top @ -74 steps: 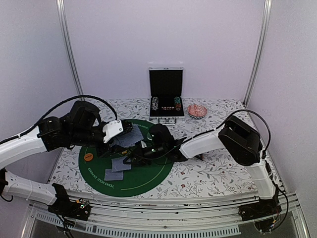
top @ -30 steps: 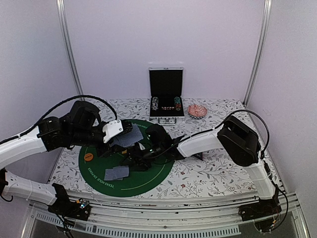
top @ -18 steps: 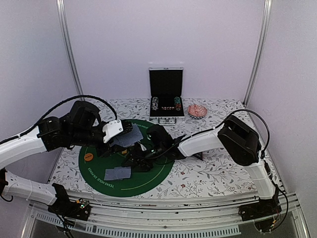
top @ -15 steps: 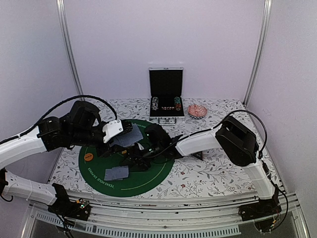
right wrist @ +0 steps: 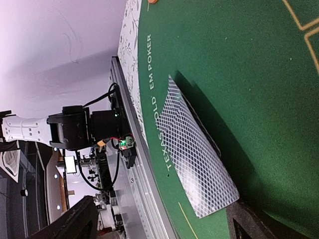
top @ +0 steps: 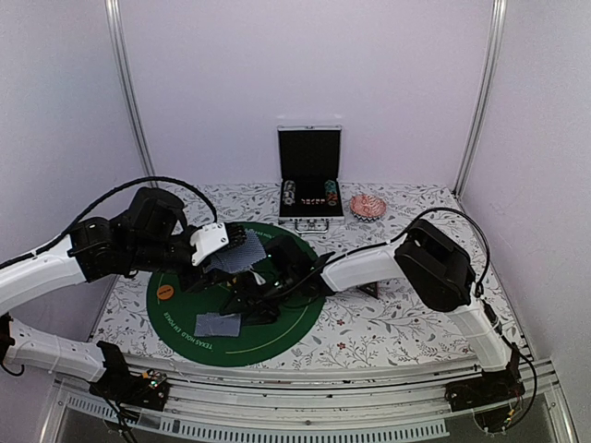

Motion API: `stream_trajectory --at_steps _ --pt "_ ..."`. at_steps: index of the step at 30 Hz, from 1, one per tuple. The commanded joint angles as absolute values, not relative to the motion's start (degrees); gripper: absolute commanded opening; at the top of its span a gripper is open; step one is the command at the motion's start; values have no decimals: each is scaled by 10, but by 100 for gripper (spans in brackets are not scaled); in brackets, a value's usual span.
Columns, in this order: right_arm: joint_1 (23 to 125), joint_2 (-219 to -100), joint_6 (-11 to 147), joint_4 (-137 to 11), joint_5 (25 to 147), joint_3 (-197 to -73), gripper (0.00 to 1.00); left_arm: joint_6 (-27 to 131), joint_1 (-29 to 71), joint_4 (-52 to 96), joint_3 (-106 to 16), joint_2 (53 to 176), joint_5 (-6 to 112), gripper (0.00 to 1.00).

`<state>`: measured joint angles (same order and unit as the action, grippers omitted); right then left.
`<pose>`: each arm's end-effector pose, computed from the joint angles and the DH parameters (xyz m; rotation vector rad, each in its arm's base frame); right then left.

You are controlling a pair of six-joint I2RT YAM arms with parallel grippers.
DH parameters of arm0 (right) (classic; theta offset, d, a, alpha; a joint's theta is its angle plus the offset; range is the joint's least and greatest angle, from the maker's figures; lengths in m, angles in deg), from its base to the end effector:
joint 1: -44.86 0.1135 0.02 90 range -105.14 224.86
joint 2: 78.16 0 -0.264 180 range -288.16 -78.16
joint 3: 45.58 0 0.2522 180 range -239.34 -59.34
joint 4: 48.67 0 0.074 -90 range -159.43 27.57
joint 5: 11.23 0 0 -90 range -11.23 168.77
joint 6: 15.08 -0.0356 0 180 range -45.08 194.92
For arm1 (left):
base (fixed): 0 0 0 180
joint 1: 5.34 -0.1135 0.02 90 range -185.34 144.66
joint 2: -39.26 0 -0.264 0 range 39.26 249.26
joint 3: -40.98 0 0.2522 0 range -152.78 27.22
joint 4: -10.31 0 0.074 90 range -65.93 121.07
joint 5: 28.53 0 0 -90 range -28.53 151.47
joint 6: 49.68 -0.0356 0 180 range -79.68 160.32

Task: Distribute texas hold em gaming equipment
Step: Distribute the poker card in the big blind area, then pick up the poker card from the face-down deck piles.

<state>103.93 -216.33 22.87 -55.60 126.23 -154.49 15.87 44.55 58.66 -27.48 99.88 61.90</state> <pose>0.2427 0.4560 0.1084 0.7008 -2.4303 -1.6468 0.1443 -0.1709 0.3068 1.3791 1.8254 -0.2238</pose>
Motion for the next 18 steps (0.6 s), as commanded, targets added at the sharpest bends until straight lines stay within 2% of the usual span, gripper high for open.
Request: stream_trajectory --at_steps 1,2,18 --pt "1037 -2123 264 -596 1227 -1533 97 152 452 572 -276 989 615 55" --pt "1036 -2110 268 -598 1222 -1529 100 152 452 572 -276 989 615 55" --pt "1009 -2016 307 -610 1160 -1404 99 154 453 575 -276 982 616 55"
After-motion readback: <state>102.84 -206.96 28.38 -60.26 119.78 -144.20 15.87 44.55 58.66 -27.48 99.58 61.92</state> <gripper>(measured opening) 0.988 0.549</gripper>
